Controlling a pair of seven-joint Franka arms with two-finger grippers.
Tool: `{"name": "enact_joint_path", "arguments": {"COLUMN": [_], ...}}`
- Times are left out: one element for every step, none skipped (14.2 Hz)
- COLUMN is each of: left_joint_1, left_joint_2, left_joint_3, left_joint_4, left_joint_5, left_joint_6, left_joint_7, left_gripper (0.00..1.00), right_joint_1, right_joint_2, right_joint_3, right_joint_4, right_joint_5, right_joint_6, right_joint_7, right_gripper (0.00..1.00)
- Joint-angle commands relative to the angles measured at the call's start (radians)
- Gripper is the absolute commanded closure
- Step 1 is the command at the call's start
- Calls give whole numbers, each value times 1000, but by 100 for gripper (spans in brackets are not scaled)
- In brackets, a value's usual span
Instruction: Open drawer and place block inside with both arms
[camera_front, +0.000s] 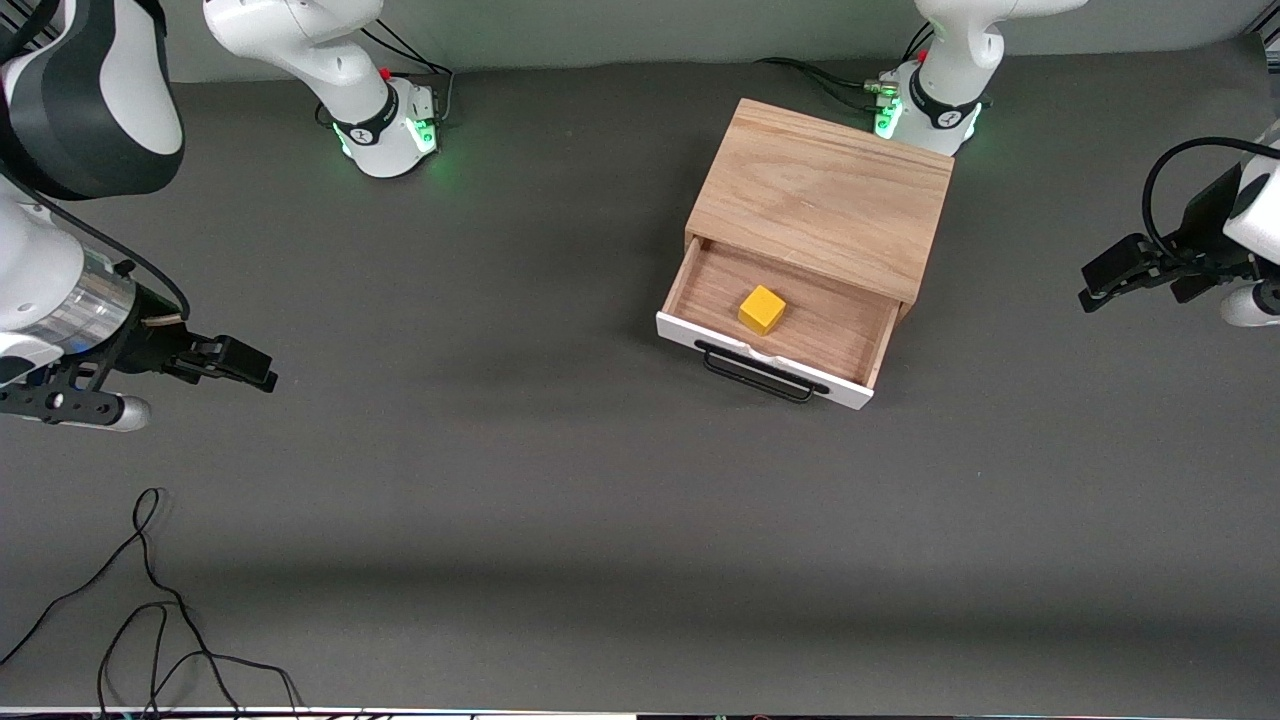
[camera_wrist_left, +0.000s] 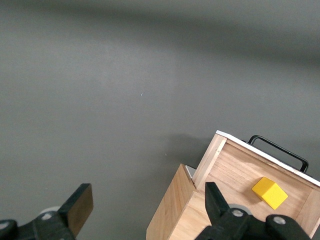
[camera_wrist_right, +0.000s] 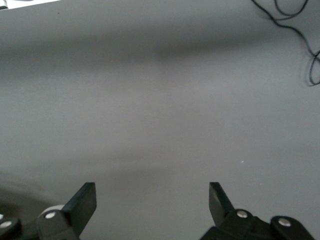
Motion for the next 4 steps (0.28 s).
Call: {"name": "enact_joint_path", "arguments": {"left_joint_1": [8, 8, 8, 10], "left_joint_2": [-8, -8, -8, -7], "left_joint_3": [-1, -1, -1, -1], "left_joint_4": [-4, -4, -4, -4], "left_joint_5": [-14, -14, -14, -14], "left_joint_6": [-2, -2, -2, -2], "left_joint_7": [34, 46, 61, 69], "left_gripper": [0, 0, 0, 0], "right_joint_1": [-92, -136, -166, -174], "right_joint_2": [-28, -25, -21, -21], "right_joint_3": [112, 152, 174, 176], "right_joint_4": [-30, -26, -24, -25], "right_joint_5": [-45, -45, -44, -43], "right_joint_6": [5, 4, 4, 4], "right_joint_7": [-11, -9, -7, -9], "right_gripper": [0, 0, 0, 0]}}
